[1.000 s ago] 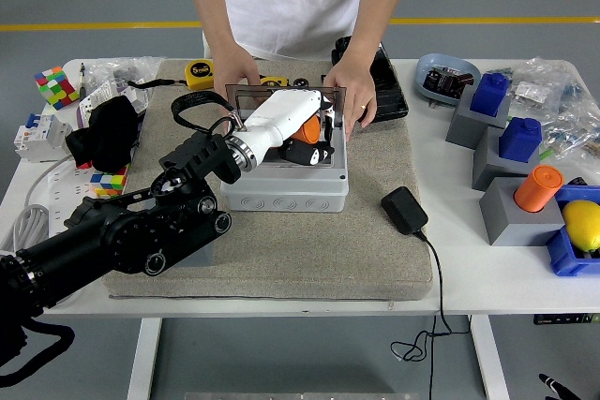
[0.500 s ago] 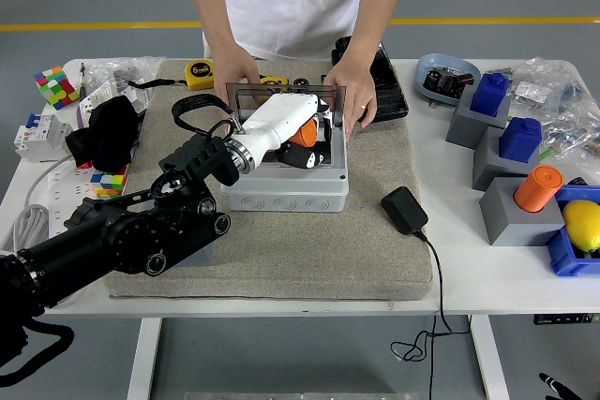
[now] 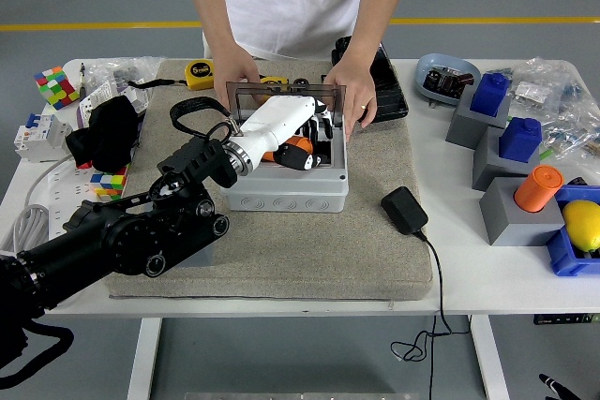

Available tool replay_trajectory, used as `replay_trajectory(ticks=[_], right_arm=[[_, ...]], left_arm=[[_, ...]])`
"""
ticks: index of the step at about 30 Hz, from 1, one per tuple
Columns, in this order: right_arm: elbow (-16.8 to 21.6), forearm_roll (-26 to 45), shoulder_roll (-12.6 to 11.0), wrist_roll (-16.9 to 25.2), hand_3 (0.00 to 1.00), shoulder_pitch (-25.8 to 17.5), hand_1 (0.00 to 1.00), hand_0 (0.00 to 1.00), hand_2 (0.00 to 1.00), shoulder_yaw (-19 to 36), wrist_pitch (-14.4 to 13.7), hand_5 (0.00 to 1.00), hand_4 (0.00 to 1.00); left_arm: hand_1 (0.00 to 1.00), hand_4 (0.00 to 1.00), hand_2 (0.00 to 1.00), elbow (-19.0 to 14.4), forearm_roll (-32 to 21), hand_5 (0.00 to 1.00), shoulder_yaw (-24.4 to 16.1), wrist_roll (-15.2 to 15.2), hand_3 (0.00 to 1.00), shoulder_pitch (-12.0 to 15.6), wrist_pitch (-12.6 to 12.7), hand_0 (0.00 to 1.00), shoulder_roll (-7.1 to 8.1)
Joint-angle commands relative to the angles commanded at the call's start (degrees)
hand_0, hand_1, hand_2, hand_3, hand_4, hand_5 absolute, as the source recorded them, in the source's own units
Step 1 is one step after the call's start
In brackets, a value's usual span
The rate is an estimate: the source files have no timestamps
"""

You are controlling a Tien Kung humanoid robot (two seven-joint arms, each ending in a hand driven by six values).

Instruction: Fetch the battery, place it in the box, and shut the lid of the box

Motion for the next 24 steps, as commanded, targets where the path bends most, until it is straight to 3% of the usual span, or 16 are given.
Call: replay_trajectory(ticks=[10, 17, 21, 24], right_arm=[[-0.1, 0.0, 0.0, -0.1, 0.573, 0.0, 0.698, 0.649, 0.676, 0.1, 0.0, 0.522, 0.933], [0.0, -0.2, 0.0, 0.0, 0.573, 0.0, 0.698, 0.649, 0.676, 0.5, 0.0, 0.522, 0.934], [-0.1, -0.2, -0.1, -0.1, 0.573, -0.1, 0.698, 0.649, 0.676, 0.3, 0.1, 0.522, 0.934], [-0.1, -0.2, -0.1, -0.1, 0.573, -0.1, 0.698, 0.649, 0.676, 0.3, 0.1, 0.522, 0.934]], left_arm=[[0.455, 0.897, 0.428, -2.2, -0.8, 0.002, -1.2, -1.4, 0.509, 0.2, 0.4, 0.426, 0.07], [0.458, 0.909, 0.431, -8.3, -0.4, 0.002, -4.7, -1.6, 0.514, 1.7, 0.2, 0.414, 1.34], [0.458, 0.923, 0.448, -11.3, 0.3, 0.002, -7.3, -3.7, 0.511, 2.4, 1.2, 0.398, 2.11], [0.458, 0.923, 0.448, -11.4, 0.1, 0.002, -9.2, -6.9, 0.511, 2.5, 2.6, 0.398, 2.33]])
